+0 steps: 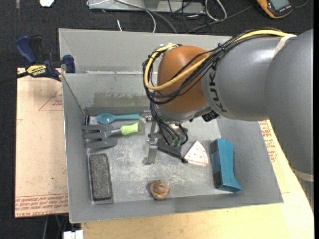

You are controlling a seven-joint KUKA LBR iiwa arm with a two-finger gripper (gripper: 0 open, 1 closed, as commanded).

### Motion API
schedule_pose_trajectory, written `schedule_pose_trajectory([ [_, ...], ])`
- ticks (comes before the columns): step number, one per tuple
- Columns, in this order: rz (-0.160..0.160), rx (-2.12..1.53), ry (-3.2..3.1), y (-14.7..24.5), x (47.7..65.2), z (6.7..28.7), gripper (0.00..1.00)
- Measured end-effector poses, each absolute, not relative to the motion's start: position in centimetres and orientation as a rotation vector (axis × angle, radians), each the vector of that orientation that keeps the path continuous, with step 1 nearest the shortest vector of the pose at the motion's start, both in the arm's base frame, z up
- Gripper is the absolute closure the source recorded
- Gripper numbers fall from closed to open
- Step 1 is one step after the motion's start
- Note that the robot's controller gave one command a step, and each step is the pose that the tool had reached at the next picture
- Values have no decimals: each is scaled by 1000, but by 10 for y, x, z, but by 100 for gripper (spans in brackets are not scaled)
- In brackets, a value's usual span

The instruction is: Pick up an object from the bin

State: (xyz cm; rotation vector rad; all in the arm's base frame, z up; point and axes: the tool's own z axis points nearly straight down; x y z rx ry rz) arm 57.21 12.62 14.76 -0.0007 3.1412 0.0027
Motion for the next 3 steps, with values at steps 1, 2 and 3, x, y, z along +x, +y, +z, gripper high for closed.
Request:
schedule_pose_trajectory([
  [1,2,7,3146,103,561,193,0],
  [2,4,-52,3132,55,580,163,0],
  [3,7,-95,3134,37,634,130,0],
])
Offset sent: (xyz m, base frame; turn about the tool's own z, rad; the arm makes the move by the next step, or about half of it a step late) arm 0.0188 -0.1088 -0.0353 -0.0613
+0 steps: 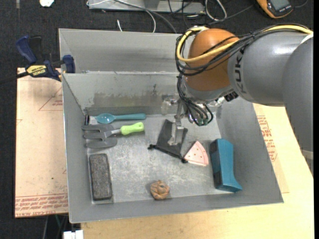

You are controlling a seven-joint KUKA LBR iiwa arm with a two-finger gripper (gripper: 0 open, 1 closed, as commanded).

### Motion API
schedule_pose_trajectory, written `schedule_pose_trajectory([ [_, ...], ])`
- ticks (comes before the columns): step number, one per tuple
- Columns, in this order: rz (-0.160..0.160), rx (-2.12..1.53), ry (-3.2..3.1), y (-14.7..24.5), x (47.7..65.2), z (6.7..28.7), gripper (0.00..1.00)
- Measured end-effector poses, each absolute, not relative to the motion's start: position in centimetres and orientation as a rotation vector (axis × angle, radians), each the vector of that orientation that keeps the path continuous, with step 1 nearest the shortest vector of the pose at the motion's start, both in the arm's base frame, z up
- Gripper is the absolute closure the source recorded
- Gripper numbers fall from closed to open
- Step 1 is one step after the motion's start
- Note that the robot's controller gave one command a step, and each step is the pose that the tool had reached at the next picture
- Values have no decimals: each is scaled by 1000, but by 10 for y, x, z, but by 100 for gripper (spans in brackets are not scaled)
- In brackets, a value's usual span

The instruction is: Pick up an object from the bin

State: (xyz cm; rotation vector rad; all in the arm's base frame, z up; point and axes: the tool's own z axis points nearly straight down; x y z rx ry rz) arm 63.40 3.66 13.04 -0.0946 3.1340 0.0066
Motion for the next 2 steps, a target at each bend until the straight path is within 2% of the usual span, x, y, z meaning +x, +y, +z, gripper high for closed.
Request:
schedule_pose_trajectory([
  [1,4,-58,3138,11,617,76,0],
  [2,8,-245,3111,-11,621,69,0],
])
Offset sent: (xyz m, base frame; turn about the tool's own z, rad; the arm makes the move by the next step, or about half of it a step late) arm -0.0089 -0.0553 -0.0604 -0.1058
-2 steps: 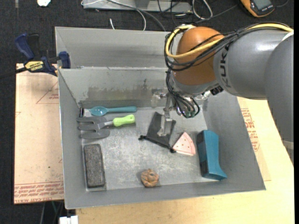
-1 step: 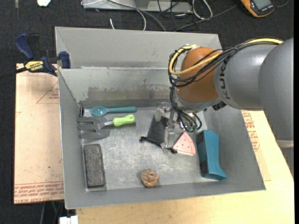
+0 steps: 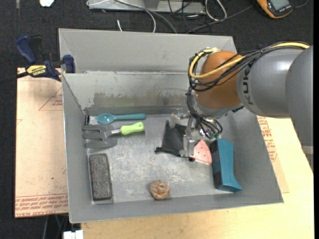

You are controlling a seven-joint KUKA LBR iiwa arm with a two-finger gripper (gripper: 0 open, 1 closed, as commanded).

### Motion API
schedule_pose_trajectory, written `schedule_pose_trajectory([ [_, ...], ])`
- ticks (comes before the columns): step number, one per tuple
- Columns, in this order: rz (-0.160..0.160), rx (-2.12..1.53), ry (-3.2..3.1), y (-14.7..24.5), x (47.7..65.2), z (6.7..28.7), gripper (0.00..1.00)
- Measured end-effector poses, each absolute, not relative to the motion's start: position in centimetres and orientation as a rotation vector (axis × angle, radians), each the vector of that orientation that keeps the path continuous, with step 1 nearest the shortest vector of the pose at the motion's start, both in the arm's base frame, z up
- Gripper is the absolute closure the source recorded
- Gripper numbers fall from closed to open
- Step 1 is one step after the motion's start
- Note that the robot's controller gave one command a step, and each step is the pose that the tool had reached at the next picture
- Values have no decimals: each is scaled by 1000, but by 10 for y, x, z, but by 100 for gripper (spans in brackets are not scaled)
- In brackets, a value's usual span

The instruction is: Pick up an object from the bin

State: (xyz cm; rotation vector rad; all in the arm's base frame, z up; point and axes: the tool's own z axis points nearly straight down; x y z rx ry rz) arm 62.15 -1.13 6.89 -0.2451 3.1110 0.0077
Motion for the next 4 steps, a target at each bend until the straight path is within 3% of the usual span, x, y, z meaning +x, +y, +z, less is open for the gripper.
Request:
schedule_pose_trajectory([
  [1,8,-202,3118,-17,633,70,0],
  [2,11,-111,3117,-39,629,71,100],
  [3,11,-110,3117,-39,629,71,0],
  [4,12,-110,3118,-39,629,71,100],
])
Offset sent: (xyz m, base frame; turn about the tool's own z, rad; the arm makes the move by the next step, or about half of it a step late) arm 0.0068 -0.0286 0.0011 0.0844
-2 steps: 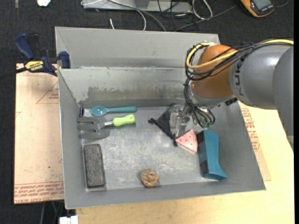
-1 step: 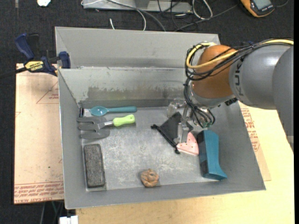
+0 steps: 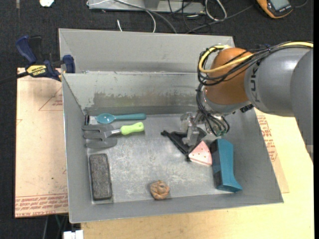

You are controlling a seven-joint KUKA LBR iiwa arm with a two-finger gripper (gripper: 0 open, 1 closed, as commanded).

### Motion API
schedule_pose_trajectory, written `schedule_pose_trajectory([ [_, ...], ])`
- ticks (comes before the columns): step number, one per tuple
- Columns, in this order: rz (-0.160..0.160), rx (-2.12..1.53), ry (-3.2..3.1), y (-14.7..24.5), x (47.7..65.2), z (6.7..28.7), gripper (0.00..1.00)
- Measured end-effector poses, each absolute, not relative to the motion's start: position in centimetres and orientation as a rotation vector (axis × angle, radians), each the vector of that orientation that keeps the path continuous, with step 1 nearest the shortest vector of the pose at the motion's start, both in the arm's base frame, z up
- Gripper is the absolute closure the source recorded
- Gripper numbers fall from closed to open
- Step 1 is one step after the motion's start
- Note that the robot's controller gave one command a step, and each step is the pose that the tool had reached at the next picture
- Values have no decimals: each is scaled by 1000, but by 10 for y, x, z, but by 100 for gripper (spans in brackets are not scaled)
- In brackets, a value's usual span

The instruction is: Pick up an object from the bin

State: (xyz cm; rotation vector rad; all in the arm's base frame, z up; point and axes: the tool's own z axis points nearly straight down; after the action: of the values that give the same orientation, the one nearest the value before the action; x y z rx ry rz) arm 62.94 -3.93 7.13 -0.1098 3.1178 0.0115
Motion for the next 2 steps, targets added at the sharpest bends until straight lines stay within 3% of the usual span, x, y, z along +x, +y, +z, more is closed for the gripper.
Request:
schedule_pose_trajectory([
  [1,12,-110,3118,-39,629,71,100],
  [2,9,-247,3112,-33,635,106,100],
])
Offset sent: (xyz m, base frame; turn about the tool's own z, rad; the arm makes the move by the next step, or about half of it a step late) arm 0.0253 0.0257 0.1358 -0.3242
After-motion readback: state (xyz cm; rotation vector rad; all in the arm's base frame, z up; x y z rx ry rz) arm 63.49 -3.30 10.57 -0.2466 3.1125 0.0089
